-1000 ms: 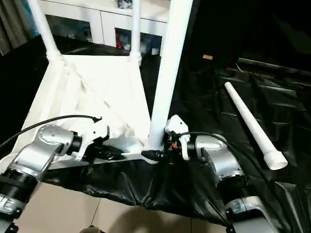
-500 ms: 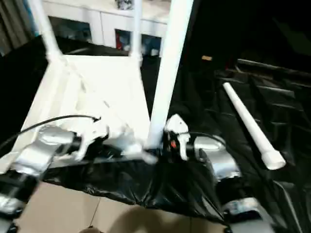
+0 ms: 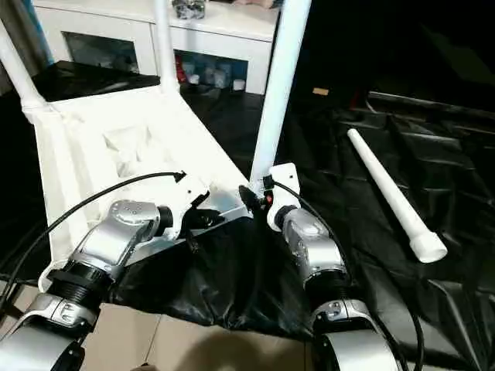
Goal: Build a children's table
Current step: Rotate leg to tighten
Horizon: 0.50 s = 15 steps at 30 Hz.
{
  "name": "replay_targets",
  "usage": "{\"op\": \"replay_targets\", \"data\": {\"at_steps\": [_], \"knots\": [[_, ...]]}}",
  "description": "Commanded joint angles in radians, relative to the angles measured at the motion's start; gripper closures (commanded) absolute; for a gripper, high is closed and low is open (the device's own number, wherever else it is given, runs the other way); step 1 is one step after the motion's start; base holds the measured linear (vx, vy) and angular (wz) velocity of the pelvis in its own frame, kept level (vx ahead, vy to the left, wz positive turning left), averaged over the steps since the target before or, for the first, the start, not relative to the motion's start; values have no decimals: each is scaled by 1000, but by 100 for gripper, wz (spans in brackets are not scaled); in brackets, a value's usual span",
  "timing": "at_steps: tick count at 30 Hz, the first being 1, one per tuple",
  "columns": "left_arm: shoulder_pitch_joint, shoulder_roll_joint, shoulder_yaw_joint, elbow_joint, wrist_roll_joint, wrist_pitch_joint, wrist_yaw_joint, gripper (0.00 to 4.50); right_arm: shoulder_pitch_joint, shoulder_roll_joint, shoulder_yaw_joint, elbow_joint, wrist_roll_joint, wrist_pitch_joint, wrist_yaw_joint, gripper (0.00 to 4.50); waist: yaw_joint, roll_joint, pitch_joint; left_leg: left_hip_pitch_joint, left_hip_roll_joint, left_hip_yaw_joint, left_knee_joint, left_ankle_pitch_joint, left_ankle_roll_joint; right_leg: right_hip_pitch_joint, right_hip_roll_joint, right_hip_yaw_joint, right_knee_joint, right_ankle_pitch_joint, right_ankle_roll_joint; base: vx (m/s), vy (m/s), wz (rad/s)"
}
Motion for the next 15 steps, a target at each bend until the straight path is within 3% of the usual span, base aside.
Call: {"op": "replay_targets", "data": {"at_steps": [1,4,6,12,15], "knots": [[-1,-64,-36,-52,-77,-54,-62,450,4,50,76,7,21,14,126,77,2,3,-50,-2,24,-4,-64,-247,17,46,-68,53,-85,-271,-141,0,0,0],[12,-32,-33,-71,-90,-62,-94,450,15,15,91,-17,26,8,201,61,2,3,-49,-1,26,-3,-64,-264,25,46,-70,54,-87,-279,-147,0,0,0],[31,4,-34,-97,-107,-82,-154,450,34,-33,119,-55,30,12,299,24,6,0,-49,-2,24,-3,-62,-256,33,51,-70,53,-87,-290,-139,0,0,0],[54,91,-39,-125,-119,-114,-266,450,67,-128,176,-122,25,0,482,24,9,3,-45,1,28,0,-63,-256,41,44,-68,56,-87,-287,-151,0,0,0],[64,160,-42,-134,-130,-137,-364,450,87,-209,231,-179,27,-1,670,24,10,1,-45,1,29,-1,-64,-260,40,45,-67,55,-86,-283,-152,0,0,0]]}}
